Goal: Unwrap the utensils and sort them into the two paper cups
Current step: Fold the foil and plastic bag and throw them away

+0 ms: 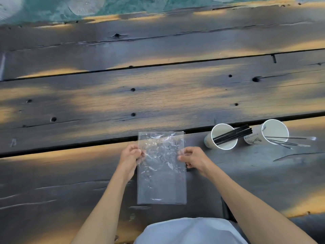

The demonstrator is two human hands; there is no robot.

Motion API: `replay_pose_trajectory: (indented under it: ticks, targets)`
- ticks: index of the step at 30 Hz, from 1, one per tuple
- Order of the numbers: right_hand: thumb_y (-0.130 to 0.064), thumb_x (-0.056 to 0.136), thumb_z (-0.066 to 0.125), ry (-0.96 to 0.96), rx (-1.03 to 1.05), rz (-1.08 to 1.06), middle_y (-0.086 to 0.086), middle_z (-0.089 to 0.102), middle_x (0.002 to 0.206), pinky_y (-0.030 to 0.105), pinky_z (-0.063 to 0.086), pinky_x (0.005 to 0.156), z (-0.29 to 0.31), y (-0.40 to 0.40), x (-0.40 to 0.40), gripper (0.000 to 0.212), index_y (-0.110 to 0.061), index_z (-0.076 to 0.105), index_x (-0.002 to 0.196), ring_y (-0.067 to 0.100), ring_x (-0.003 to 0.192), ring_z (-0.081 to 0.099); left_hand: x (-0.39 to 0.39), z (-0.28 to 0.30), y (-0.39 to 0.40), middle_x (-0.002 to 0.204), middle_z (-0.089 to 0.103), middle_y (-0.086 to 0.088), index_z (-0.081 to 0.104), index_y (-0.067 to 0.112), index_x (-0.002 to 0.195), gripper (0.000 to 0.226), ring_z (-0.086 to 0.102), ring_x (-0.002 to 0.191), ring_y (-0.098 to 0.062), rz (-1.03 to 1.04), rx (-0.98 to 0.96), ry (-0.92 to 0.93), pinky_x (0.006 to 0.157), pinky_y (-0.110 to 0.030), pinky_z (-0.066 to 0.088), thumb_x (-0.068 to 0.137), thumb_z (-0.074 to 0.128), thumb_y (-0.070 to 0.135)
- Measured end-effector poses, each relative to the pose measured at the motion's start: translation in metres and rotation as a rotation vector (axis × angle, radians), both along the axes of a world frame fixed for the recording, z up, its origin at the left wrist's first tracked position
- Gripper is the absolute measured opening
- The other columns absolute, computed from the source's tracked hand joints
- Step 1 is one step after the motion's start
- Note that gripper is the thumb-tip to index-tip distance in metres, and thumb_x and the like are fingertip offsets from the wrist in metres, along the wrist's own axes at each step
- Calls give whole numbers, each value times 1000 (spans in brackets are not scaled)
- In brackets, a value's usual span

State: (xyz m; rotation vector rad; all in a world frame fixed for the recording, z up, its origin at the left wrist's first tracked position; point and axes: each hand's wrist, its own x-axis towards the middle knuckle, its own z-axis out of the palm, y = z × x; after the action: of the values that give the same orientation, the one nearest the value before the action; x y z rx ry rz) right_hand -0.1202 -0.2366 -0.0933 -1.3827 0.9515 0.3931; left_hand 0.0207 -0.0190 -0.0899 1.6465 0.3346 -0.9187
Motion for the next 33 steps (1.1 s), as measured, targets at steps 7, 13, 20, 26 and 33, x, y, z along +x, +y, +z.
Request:
replay_pose_trajectory:
  ticks: [7,13,20,26,33]
  targets:
    - [3,88,64,37,-71,2,9,64,63,19,37,35,-5,-6,10,10,-4,66,82,8,38,53,-1,-2,13,75,69,-6,65,7,90,4,58,58,-14,-308,333,-199,56,-23,45,90,65,3]
    - [-3,94,58,49,13,-71,14,72,80,22,53,44,-10,1,8,9,-7,61,87,20,55,70,-4,-5,14,76,70,-16,54,7,90,13,66,55,-26,-347,272,-167,46,-25,50,101,47,7]
    - [-1,95,57,-35,-6,-82,17,72,87,22,57,62,-13,-1,4,6,-1,62,91,22,72,69,-8,-12,16,88,72,-26,53,5,88,14,70,73,-30,-289,203,-138,75,-41,60,101,47,7]
    - [1,89,62,-31,35,-132,21,75,97,30,59,83,-16,-3,-3,16,13,69,97,25,91,74,-8,-9,19,97,73,-19,59,3,87,15,72,92,-29,-207,151,-125,83,-32,59,98,49,-1]
    - [3,84,54,-66,119,-269,19,76,95,41,57,93,-8,-6,-7,18,3,71,78,32,100,72,-23,-6,32,104,75,-13,77,5,84,25,71,103,-20,-158,84,-82,104,-41,50,96,55,8]
